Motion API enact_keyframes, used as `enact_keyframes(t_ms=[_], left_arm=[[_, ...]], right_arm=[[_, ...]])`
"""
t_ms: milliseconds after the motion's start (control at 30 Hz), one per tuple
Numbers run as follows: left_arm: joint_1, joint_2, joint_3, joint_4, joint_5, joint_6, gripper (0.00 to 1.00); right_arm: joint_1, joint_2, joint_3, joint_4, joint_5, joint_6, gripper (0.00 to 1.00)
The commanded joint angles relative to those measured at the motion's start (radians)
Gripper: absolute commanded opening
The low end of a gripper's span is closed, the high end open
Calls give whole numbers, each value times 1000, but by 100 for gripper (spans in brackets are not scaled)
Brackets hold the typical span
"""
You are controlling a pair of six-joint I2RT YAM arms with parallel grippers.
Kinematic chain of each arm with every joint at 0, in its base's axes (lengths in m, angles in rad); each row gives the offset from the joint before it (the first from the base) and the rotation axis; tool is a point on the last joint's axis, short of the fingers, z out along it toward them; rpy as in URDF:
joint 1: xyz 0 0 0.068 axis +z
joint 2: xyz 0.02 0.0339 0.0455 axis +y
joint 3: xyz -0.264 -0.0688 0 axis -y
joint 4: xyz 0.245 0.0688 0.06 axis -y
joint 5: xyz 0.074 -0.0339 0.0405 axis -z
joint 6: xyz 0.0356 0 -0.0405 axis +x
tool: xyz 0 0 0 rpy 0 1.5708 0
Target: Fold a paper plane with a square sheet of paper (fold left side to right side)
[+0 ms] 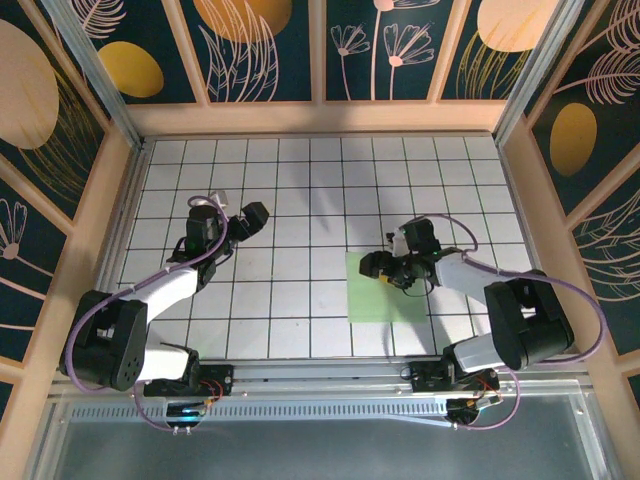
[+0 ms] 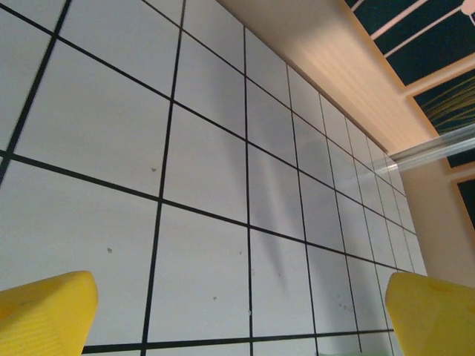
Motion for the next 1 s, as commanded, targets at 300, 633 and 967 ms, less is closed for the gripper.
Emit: enact_keyframes(t_ms=[300, 633, 967], left_arm=[[-3, -79, 45, -89, -102, 70, 99], [-3, -77, 50, -101, -95, 80, 99], [-4, -41, 56, -96, -16, 94, 87]], right_arm=[[66, 212, 149, 179, 47, 153, 71], [144, 502, 411, 298, 80, 234, 69], [177, 670, 652, 230, 90, 161, 69]])
